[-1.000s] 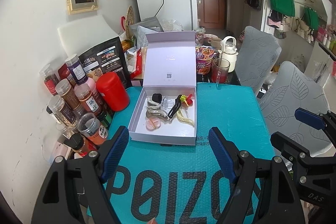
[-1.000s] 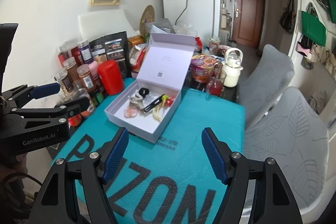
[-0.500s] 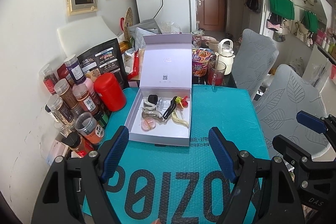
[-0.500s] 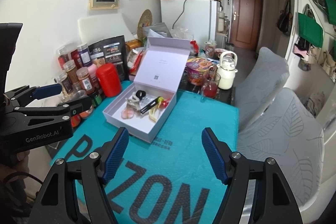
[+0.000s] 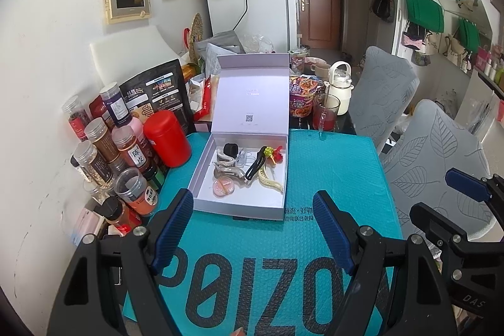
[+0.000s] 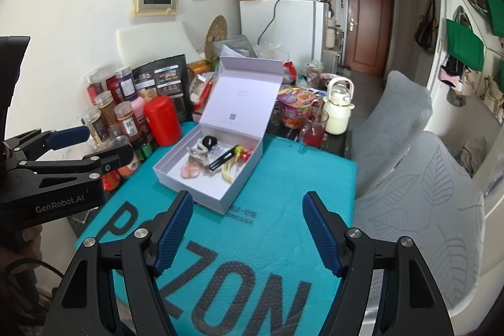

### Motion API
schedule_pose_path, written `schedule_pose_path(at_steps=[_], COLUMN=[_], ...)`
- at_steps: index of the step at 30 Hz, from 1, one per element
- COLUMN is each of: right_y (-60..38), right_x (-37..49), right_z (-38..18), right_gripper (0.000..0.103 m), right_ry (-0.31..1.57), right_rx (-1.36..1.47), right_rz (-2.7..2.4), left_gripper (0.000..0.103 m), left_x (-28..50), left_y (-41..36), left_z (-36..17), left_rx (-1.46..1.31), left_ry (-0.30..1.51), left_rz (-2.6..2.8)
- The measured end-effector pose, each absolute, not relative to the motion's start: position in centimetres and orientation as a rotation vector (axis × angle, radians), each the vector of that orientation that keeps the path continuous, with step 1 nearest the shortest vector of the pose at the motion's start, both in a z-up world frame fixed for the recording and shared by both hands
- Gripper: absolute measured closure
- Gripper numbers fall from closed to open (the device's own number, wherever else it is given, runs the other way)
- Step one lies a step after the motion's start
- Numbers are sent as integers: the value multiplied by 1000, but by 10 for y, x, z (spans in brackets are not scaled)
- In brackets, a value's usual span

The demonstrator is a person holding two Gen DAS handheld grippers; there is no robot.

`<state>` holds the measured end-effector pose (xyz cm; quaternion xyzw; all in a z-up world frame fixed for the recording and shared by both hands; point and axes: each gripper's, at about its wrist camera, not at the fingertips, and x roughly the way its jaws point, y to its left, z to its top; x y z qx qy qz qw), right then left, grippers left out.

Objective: Organize rigid objects

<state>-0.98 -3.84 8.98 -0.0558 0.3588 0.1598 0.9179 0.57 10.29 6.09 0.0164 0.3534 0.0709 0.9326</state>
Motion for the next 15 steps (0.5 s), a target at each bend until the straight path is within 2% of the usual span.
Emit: schedule_pose_path(at_steps=[15], right_y=[-37], right_x=[-13], right_z=[90], right_gripper=[30], right_ry=[741], right_rx=[-116], right_rz=[336], left_gripper=[25], left_x=[1], left_y=[103], left_z=[65], left_rx=[52], left_ry=[720], left_rz=[159])
